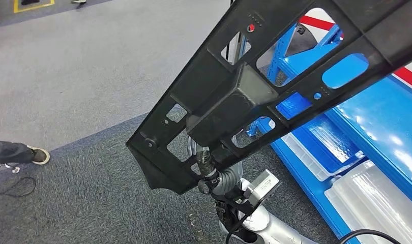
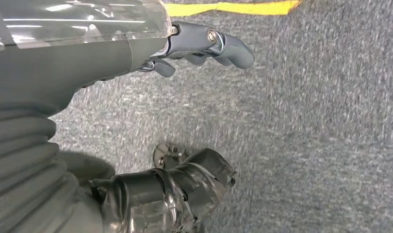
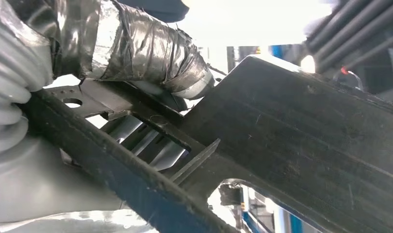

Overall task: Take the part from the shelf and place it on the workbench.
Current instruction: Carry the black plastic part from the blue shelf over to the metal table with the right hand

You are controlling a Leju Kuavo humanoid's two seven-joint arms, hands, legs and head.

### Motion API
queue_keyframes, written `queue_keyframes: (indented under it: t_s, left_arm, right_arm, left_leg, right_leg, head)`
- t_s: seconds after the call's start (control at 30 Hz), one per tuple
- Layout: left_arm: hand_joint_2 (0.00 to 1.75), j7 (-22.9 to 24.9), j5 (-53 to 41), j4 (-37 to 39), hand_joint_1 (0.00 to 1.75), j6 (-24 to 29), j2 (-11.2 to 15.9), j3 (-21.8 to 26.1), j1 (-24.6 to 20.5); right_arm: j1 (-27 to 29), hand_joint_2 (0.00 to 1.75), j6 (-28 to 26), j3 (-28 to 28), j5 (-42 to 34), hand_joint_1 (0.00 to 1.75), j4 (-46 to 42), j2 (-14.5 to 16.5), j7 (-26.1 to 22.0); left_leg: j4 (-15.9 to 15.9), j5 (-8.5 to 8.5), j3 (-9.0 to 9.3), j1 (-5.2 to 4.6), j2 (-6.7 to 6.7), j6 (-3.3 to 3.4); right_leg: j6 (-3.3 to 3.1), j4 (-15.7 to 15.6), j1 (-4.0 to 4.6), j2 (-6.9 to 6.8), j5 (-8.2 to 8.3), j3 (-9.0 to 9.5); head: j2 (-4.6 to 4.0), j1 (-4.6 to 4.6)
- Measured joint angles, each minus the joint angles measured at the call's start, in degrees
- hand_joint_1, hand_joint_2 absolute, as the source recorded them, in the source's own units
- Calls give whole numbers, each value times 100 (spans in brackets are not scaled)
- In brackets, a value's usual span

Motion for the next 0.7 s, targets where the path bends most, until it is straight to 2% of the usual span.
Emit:
queue_keyframes:
  t_s: [0.07, 0.1, 0.13, 0.17, 0.2, 0.23, 0.27, 0.3, 0.33, 0.37, 0.4, 0.43, 0.47, 0.5, 0.57, 0.6, 0.63, 0.7]
  left_arm:
    - [175, 41, -66, 0, 0, -15, 26, -75, 1]
    - [175, 57, -99, 0, 0, -21, 36, -103, 3]
    - [175, 74, -127, 0, 0, -26, 42, -127, -4]
    - [175, 91, -150, 0, 0, -33, 45, -154, -20]
    - [175, 108, -175, 0, 0, -41, 45, -189, -42]
    - [175, 128, -190, 0, 0, -47, 46, -231, -65]
    - [175, 149, -208, 0, 0, -50, 47, -277, -83]
    - [175, 169, -225, 0, 0, -51, 50, -314, -93]
    - [175, 186, -238, 0, 0, -51, 56, -345, -96]
    - [175, 199, -249, 0, 0, -53, 62, -366, -98]
    - [175, 206, -256, 0, 0, -55, 69, -384, -99]
    - [175, 213, -259, 0, 0, -57, 76, -400, -109]
    - [175, 217, -260, 0, 0, -59, 81, -417, -121]
    - [175, 220, -261, 0, 0, -60, 85, -439, -129]
    - [175, 221, -261, 0, 0, -59, 95, -480, -122]
    - [175, 223, -261, 0, 0, -57, 107, -496, -108]
    - [175, 226, -263, 0, 0, -55, 117, -505, -102]
    - [175, 240, -269, 0, 0, -50, 132, -515, -129]
  right_arm:
    - [49, 175, -94, -1, 76, 175, -56, -4, 32]
    - [67, 175, -137, -1, 108, 175, -86, -8, 44]
    - [83, 175, -170, -2, 128, 175, -116, -13, 47]
    - [103, 175, -201, -3, 146, 175, -143, -18, 46]
    - [127, 175, -231, -4, 162, 175, -163, -25, 44]
    - [157, 175, -263, -5, 175, 175, -178, -32, 43]
    - [186, 175, -298, -6, 187, 175, -185, -39, 42]
    - [207, 175, -328, -7, 198, 175, -189, -46, 43]
    - [218, 175, -349, -9, 213, 175, -191, -54, 44]
    - [223, 175, -362, -10, 228, 175, -196, -60, 44]
    - [223, 175, -366, -12, 244, 175, -201, -66, 44]
    - [226, 175, -367, -14, 257, 175, -211, -70, 43]
    - [234, 175, -367, -14, 265, 175, -222, -71, 42]
    - [240, 175, -367, -15, 269, 175, -231, -73, 41]
    - [247, 175, -367, -15, 270, 175, -243, -76, 41]
    - [242, 175, -369, -15, 269, 175, -246, -78, 42]
    - [241, 175, -376, -15, 269, 175, -249, -77, 43]
    - [237, 175, -423, -15, 271, 175, -256, -77, 46]
  left_leg:
    - [-69, 11, 30, 18, -158, 63]
    - [-126, 19, 77, 36, -233, 95]
    - [-184, 31, 130, 53, -308, 130]
    - [-223, 39, 175, 71, -383, 164]
    - [-235, 35, 196, 64, -456, 188]
    - [-231, 30, 203, 59, -544, 210]
    - [-224, 20, 208, 56, -641, 223]
    - [-210, 6, 216, 53, -739, 225]
    - [-186, -14, 224, 55, -837, 219]
    - [-147, -43, 230, 62, -933, 201]
    - [-99, -79, 224, 71, -1022, 175]
    - [-30, -117, 197, 75, -1111, 141]
    - [20, -140, 162, 80, -1189, 102]
    - [45, -151, 121, 87, -1255, 66]
    - [34, -131, 67, 111, -1373, 3]
    - [38, -130, 52, 115, -1352, -21]
    - [95, -155, 25, 103, -1222, -46]
    - [529, -367, -186, 83, -785, -94]
  right_leg:
    - [66, -52, 6, -106, -36, 68]
    - [93, -25, -2, -39, -81, 94]
    - [112, 102, -8, 99, -166, 68]
    - [118, 363, -20, 292, -293, -42]
    - [117, 737, -16, 492, -441, -226]
    - [118, 1137, -10, 606, -573, -466]
    - [125, 1441, -6, 665, -631, -681]
    - [132, 1554, -5, 692, -578, -814]
    - [138, 1441, -10, 709, -410, -838]
    - [145, 1121, -24, 749, -154, -754]
    - [148, 765, -52, 870, 49, -632]
    - [148, 445, -80, 1017, 182, -518]
    - [138, 250, -97, 1140, 235, -444]
    - [114, 188, -98, 1220, 206, -418]
    - [49, 174, -65, 1148, 202, -407]
    - [11, 159, -66, 1076, 206, -389]
    - [-24, 140, -73, 999, 208, -363]
    - [-84, 100, -76, 808, 197, -301]
  head:
    - [0, 5]
    - [0, 9]
    - [0, 13]
    - [0, 19]
    - [0, 24]
    - [0, 25]
    - [0, 28]
    - [0, 29]
    - [0, 29]
    - [0, 30]
    - [0, 30]
    - [0, 27]
    - [0, 26]
    - [0, 24]
    - [0, 23]
    - [0, 21]
    - [0, 13]
    - [0, -9]
